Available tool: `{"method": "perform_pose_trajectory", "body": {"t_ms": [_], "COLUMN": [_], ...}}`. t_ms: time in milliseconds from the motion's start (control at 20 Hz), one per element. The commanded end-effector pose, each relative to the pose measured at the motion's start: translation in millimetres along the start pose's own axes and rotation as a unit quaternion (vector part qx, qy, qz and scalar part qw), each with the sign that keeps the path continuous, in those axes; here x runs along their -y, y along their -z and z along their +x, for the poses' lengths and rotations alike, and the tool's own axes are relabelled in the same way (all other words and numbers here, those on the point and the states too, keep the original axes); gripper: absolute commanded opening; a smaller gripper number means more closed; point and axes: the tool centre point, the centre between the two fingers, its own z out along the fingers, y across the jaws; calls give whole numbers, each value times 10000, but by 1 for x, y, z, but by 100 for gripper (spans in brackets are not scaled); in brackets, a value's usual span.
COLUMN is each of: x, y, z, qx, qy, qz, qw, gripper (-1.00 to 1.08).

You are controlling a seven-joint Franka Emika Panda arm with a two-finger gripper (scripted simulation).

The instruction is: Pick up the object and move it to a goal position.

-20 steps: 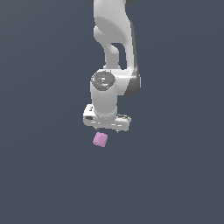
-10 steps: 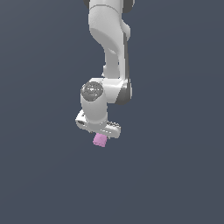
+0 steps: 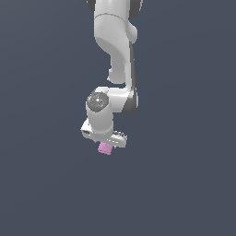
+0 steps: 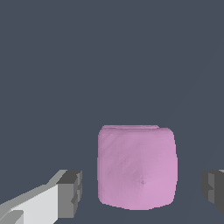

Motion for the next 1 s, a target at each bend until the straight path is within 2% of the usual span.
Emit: {"method": "perform_pose_trajectory", "body": {"t_ms": [0, 350, 400, 950], "x": [-1, 0, 0, 0], "y": [-14, -28, -28, -28], "z": [-1, 1, 1, 1], "qx": [5, 4, 4, 1], "qy": [-8, -13, -13, -13], "qz": [-1, -1, -1, 0], "qw": [10000, 10000, 10000, 10000], "gripper": [100, 100, -100, -100]}}
